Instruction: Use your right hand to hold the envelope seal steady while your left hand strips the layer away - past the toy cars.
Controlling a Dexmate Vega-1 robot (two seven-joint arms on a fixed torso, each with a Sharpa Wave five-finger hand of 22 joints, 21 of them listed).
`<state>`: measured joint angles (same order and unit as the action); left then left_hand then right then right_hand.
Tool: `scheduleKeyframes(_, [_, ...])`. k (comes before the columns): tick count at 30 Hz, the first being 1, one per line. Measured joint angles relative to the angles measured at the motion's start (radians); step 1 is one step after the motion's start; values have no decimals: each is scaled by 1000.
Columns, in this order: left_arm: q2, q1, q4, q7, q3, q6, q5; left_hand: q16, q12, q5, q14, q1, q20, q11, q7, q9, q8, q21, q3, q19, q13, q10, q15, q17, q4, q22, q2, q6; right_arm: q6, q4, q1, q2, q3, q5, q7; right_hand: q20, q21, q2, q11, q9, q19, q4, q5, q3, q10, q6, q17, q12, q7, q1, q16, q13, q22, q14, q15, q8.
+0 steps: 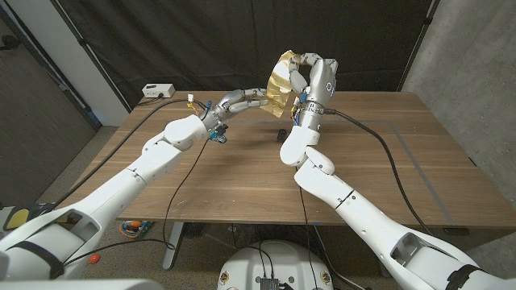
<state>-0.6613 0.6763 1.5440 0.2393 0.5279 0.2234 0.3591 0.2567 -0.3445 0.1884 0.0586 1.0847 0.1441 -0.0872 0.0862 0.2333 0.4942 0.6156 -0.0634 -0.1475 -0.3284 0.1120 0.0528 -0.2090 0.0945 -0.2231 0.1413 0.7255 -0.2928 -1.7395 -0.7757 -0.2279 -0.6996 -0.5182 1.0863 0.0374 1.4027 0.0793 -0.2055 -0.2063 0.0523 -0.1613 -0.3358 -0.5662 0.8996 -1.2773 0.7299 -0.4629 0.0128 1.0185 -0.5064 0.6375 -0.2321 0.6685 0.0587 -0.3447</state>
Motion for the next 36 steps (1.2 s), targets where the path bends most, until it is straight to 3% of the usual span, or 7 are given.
scheduleKeyframes(7, [3,7,24,-65,0,0,-50,23,-12,-3,-74,47,8,-48,-17,-33,40,35,-64,51,22,112,-37,0,22,4,24,192,20,-16,-15,-6,14,0,-9,-3,0,3,0,-1,-4,0,0,0,0,0,0,0,0,-3,0,0,5,6,5,0])
scheduleKeyframes(10, [8,11,31,-88,0,0,-66,29,-15,-4,-93,52,1,-70,-47,-34,53,47,-88,60,27,148,-56,0,26,4,26,222,24,-21,-20,-8,18,0,-16,-4,0,6,0,-1,-3,0,-4,0,0,-1,4,0,6,-6,0,5,9,6,5,0])
scheduleKeyframes(15, [11,15,43,-131,-2,5,-102,33,-15,2,-106,71,-5,-81,-53,-33,54,54,-105,66,27,162,-69,-3,30,2,28,227,32,-31,-28,-12,28,11,-34,-3,3,11,-3,-31,-3,6,-4,6,-16,28,13,0,35,-22,0,8,16,6,6,5])
scheduleKeyframes(18, [8,13,56,-150,-3,6,-126,33,-15,5,-106,73,-6,-79,-63,-33,54,57,-115,67,27,163,-69,-3,31,2,29,238,36,-38,-33,-17,33,25,-57,23,23,2,34,-50,12,29,44,53,-93,170,26,36,85,-88,-1,-1,19,-27,4,57])
scheduleKeyframes(24, [-12,-1,88,-205,-5,0,-234,32,-15,13,-105,77,-13,-79,-66,-33,54,58,-129,68,27,163,-69,-3,31,2,25,240,38,-59,-46,-38,48,43,-96,38,33,-15,90,-37,27,32,101,91,-238,469,27,136,101,-159,-12,-51,24,-70,-2,161])
scheduleKeyframes(30, [-49,-22,136,-238,-5,-31,-328,28,-15,13,-105,79,-20,-79,-67,-33,54,65,-134,68,24,163,-80,-3,29,2,23,241,38,-72,-56,-54,62,60,-126,38,33,-24,140,-24,27,30,112,100,-309,662,12,191,89,-182,-12,-77,36,-91,-2,182])
scheduleKeyframes(36, [-89,-44,189,-265,-2,-98,-488,22,-15,20,-105,81,-30,-90,-67,-33,54,65,-142,69,24,166,-80,-3,28,2,21,241,34,-76,-71,-68,81,69,-135,38,33,-30,154,-17,27,20,112,101,-343,762,2,211,67,-187,-12,-82,42,-106,-8,182])
